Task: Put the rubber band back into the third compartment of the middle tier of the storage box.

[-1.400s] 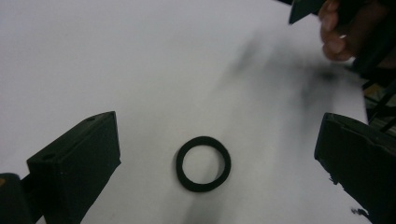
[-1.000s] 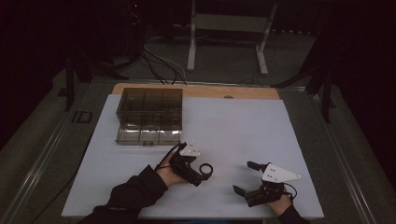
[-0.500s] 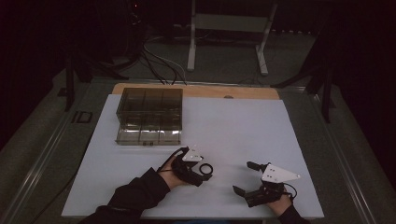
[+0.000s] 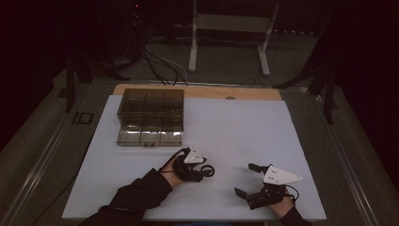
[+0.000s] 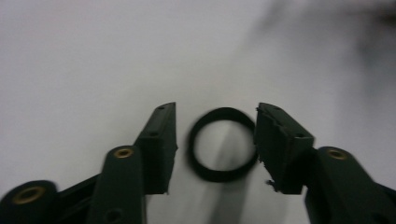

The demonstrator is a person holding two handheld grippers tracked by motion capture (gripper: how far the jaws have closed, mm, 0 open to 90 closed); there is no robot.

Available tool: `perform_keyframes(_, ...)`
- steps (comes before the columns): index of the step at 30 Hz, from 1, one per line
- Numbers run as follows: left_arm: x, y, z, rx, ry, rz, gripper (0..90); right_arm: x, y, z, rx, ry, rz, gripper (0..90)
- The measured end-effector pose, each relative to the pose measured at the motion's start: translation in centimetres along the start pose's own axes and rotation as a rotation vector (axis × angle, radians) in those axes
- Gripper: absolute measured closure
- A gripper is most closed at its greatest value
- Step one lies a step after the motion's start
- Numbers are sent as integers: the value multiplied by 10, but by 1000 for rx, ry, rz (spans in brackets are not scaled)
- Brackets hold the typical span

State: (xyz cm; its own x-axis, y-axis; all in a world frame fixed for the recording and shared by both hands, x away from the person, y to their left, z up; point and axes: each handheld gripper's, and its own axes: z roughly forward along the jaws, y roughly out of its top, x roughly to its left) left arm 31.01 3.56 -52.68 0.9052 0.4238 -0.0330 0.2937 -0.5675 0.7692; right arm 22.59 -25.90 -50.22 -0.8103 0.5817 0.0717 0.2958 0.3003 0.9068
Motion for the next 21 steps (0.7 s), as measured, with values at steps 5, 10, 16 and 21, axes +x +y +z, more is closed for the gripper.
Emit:
perform_keyframes(5, 5, -2, 2, 19, 13, -12, 578, 0, 0, 0, 1, 0, -1, 0)
perform_keyframes(10, 1, -2, 6, 33, 13, 8, 634, 0, 0, 0, 2, 0, -1, 0)
perform_keyframes(16, -1, 0, 10, 53, 30, 18, 693, 0, 0, 0, 0, 0, -3, 0)
perform_keyframes(21, -2, 0, 10, 59, 22, 1, 742, 1, 0, 0, 1, 2, -5, 0)
